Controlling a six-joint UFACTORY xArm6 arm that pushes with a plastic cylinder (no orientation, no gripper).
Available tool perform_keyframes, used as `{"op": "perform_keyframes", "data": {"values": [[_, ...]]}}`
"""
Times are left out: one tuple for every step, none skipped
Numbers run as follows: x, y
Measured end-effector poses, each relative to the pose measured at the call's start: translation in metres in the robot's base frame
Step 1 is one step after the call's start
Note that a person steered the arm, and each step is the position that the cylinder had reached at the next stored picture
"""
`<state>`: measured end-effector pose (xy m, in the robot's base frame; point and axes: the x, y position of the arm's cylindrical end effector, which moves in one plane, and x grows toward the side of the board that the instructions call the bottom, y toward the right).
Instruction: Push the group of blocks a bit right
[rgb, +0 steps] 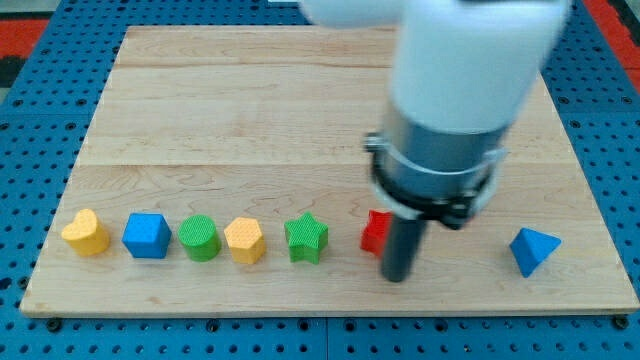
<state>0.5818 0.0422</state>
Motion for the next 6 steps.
{"op": "perform_keyframes", "data": {"values": [[0.000,-0.089],[0.000,-0.163],[0.002,-0.203],[0.000,-0.238],[-0.039,-0.265],[-0.075,-0.197]]}}
